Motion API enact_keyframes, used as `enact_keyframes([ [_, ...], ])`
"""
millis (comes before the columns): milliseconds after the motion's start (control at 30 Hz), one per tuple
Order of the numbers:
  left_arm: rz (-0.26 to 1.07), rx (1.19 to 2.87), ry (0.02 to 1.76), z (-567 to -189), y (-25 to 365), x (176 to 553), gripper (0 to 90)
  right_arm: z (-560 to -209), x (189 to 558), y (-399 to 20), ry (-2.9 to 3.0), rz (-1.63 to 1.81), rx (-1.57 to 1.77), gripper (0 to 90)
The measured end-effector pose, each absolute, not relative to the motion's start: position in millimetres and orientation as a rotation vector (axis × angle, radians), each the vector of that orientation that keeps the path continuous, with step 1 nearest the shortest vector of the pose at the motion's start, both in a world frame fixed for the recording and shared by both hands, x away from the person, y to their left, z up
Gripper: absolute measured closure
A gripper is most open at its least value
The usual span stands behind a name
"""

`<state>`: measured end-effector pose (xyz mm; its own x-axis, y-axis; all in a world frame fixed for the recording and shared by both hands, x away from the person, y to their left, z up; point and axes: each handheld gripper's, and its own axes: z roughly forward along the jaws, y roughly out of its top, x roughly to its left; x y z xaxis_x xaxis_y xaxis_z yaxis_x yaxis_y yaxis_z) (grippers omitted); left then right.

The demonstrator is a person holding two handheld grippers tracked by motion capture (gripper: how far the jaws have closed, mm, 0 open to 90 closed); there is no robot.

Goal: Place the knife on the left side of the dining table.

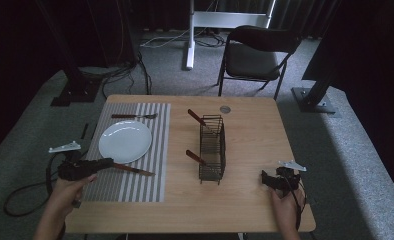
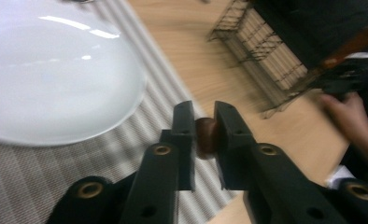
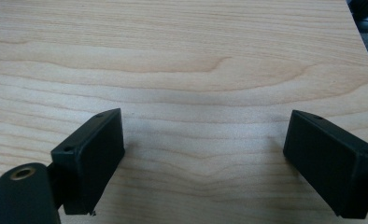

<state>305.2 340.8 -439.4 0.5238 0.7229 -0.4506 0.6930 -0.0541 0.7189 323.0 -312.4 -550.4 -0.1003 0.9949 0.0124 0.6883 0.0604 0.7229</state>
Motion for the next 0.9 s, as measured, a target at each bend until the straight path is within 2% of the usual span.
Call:
enact_keyframes([
  [167,0.024,1.740,1.228,-450,350,305,77.9,-550,323,-312,1.844,0.799,1.676,11.7],
  [333,0.044,1.738,1.310,-462,357,307,72.8,-550,323,-312,1.844,0.799,1.676,11.7],
  [667,-0.007,1.699,1.436,-490,371,313,65.1,-550,323,-312,1.844,0.800,1.677,11.7],
  [900,0.059,1.749,1.495,-501,365,317,55.9,-550,323,-312,1.843,0.800,1.677,11.7],
])
